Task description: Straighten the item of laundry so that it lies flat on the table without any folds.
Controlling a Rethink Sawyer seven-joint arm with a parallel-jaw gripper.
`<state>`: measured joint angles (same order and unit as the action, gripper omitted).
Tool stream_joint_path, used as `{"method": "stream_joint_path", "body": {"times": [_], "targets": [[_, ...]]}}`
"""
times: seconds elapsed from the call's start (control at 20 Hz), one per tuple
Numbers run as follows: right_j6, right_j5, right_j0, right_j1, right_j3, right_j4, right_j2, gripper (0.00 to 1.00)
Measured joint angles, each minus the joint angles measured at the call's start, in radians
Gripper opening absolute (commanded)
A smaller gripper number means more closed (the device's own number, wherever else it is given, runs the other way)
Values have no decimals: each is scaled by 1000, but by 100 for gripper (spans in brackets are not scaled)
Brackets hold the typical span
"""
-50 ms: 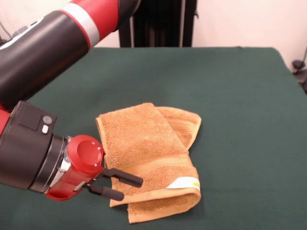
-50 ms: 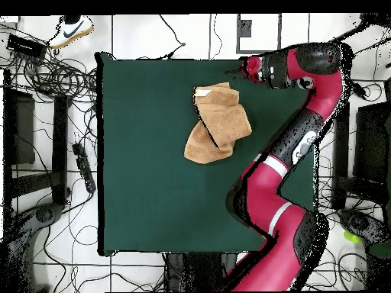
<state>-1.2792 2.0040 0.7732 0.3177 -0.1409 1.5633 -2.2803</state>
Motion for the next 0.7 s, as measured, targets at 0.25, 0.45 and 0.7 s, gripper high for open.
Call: {"method": "stream_joint_path", "body": {"times": [0.25,0.45,0.7], "targets": [[39,4,5,0,-3,46,-3,100],[121,4,18,-8,-12,113,25,100],[273,4,31,-35,-15,171,68,100]]}}
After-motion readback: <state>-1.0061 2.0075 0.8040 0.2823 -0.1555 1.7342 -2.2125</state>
